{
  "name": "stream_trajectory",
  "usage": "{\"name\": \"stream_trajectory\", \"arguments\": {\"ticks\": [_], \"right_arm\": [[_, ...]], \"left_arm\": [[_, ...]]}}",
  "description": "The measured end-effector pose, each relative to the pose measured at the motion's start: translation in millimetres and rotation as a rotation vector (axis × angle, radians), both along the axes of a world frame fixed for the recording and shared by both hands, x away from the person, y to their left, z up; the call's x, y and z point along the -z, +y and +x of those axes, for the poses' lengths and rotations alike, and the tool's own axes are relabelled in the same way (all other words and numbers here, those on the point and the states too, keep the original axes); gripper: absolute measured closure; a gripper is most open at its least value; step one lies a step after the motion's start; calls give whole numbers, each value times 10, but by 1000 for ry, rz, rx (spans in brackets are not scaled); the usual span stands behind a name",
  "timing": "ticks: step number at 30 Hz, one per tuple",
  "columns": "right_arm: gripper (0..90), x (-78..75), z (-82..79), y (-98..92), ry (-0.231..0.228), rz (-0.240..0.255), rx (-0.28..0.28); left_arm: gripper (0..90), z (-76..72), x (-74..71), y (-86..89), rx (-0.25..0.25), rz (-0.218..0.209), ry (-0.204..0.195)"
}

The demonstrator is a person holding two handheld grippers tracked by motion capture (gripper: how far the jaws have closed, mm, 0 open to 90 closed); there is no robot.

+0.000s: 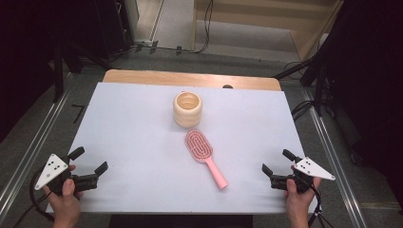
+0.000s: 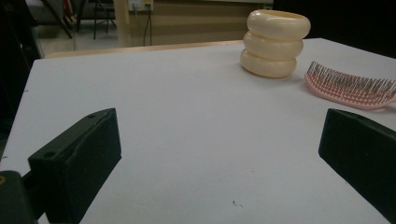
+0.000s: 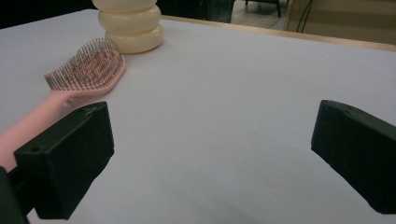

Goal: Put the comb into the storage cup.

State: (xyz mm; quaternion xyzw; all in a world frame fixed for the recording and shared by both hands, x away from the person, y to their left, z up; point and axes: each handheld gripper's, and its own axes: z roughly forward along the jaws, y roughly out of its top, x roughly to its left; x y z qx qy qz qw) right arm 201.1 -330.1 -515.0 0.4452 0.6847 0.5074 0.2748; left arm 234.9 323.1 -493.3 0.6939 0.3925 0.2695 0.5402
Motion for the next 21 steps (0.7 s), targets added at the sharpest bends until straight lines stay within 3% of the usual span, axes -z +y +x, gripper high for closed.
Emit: {"name": "stream_trajectory", "arguments": {"ticks": [11,14,15,21], "right_arm": [[0,-91,-45,44,19,-5,-6],[124,-216,-90,116,-13,-12,-7],[124,-246,-99,144,-18,-16,-2],[178,-407,-100,307,5,-8,-86]], "left_arm": [[0,4,3,-25,5,16,3],[0,-1,4,-29,8,18,2],[0,-4,5,-40,10,27,2],[0,-1,6,-61,13,46,1]]}}
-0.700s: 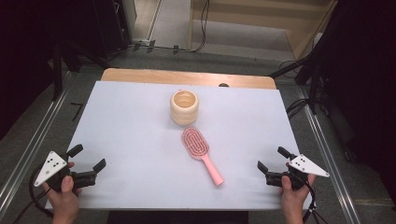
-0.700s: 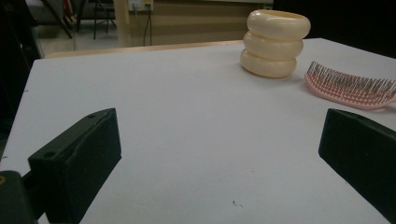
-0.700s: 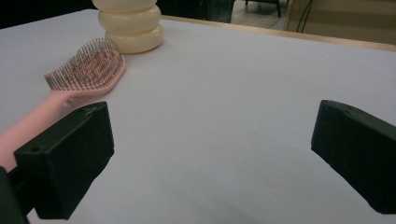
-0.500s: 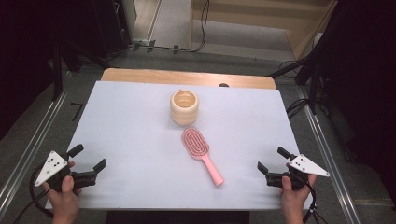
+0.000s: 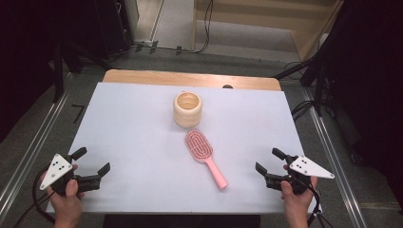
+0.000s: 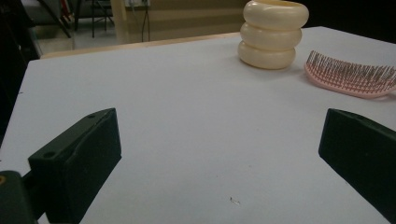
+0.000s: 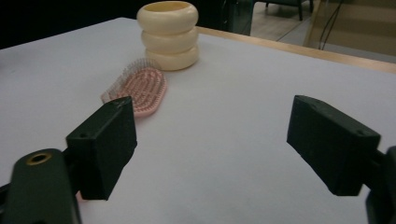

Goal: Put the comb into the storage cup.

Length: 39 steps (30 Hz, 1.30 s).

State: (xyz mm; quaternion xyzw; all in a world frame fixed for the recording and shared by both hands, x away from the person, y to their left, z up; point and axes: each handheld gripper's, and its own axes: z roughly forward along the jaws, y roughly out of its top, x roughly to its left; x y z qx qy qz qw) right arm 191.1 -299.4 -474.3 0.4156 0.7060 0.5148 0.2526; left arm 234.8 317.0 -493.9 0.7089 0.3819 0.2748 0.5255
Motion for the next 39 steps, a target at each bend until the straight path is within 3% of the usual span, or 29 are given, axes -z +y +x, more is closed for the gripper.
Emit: {"name": "stream_trajectory", "arguments": {"ticks": [2,6,7,8,11,15,20,25,39], "right_arm": [[218,-65,-19,66,-4,-4,-10],[430,-190,-39,189,-6,-12,-40],[430,-190,-39,189,-6,-12,-40],[533,-241,-41,260,8,-32,-47],[673,-300,-25,365,21,-66,-104],[792,-378,-4,489,59,-84,-174],[878,-444,21,657,108,-103,-249],[881,-442,61,823,149,-143,-304],[882,-200,138,1196,272,-229,-399]], "left_arm": [[0,2,0,1,0,-5,1],[0,4,0,2,1,-6,2],[0,5,0,1,1,-7,3],[0,5,-1,3,-2,-7,3],[0,8,0,1,0,-9,3],[0,4,-1,3,-1,-7,4],[0,0,0,2,1,-7,3],[0,1,-1,3,3,-7,3],[0,-5,0,4,6,-6,-3]]}}
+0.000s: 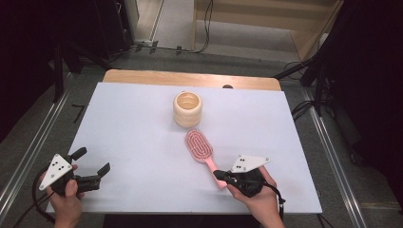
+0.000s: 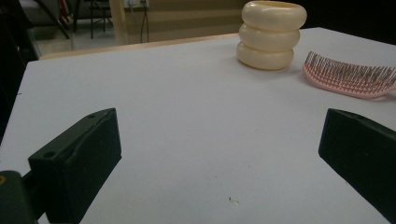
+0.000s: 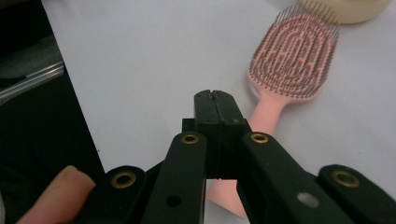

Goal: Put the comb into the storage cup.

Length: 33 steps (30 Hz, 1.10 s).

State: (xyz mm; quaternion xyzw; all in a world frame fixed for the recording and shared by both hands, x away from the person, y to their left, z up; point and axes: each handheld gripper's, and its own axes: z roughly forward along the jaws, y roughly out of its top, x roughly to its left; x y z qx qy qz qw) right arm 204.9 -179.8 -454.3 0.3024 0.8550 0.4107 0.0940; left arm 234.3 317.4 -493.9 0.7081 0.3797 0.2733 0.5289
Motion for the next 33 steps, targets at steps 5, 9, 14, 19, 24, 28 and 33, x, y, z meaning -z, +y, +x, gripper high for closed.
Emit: {"name": "stream_trajectory", "arguments": {"ticks": [5,9,14,19,24,28,33], "right_arm": [[883,84,13,89,34,-25,-16],[883,156,22,156,57,-55,-21],[883,249,33,246,96,-115,-42],[883,296,27,318,99,-171,-50],[884,376,46,336,136,-196,-45],[884,407,47,346,152,-211,-35],[884,441,61,352,162,-239,-29]], "left_arm": [[0,-1,0,2,1,0,0],[0,-2,-1,3,0,0,0],[0,-4,-1,8,-3,-5,-1],[0,-1,0,3,-3,-2,1],[0,-4,-1,5,-2,0,1],[0,-3,0,5,-2,0,1],[0,-3,0,5,-1,-1,0]]}}
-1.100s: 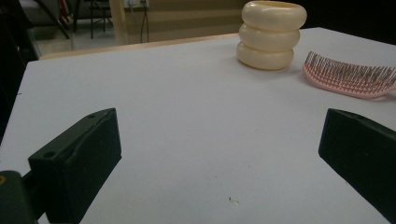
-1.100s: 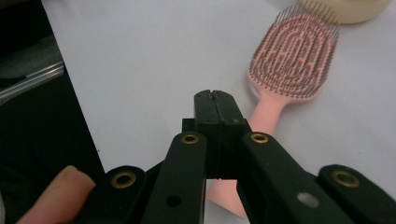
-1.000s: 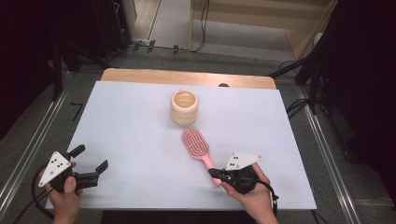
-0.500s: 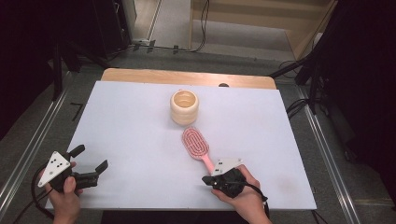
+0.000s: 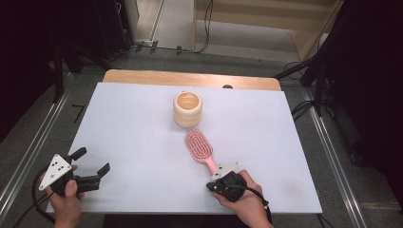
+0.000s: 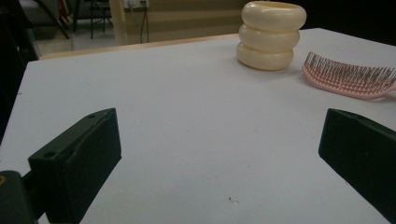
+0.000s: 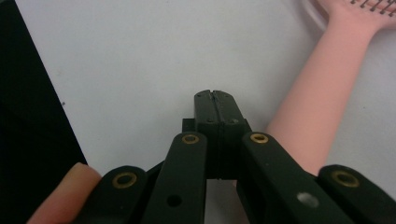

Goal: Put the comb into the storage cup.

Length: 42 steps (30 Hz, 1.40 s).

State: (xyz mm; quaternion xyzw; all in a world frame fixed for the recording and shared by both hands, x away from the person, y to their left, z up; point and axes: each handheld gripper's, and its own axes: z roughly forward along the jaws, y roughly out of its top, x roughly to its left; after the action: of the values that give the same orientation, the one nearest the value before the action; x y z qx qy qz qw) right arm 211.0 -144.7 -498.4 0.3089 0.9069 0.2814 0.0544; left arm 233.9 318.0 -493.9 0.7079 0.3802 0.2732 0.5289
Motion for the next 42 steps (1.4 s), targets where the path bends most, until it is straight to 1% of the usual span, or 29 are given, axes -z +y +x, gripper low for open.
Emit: {"name": "stream_trajectory", "arguments": {"ticks": [8,16,21,26,27,35,38,39,41,42], "right_arm": [[884,2,30,-51,9,5,16],[884,-3,48,-83,14,-6,18],[884,-4,70,-112,23,-5,21],[884,-10,95,-144,23,-15,27],[884,-13,97,-153,29,-15,32],[884,-14,147,-281,35,-23,58],[884,-17,186,-361,33,-35,70],[884,-17,186,-361,33,-35,70],[884,-23,223,-427,36,-45,89],[884,-23,223,-427,36,-45,89]], "left_arm": [[0,1,1,-2,1,2,-1],[0,0,0,-1,1,1,-1],[0,0,1,-1,0,1,-1],[0,-2,2,-4,-1,0,-2],[0,-1,2,-4,0,2,-3],[0,-3,1,-5,-3,2,-2],[0,-4,1,-4,-4,1,-2],[0,-4,2,-5,-4,1,-2],[0,-5,1,-3,-3,0,-3],[0,-5,1,-3,-3,0,-3]]}}
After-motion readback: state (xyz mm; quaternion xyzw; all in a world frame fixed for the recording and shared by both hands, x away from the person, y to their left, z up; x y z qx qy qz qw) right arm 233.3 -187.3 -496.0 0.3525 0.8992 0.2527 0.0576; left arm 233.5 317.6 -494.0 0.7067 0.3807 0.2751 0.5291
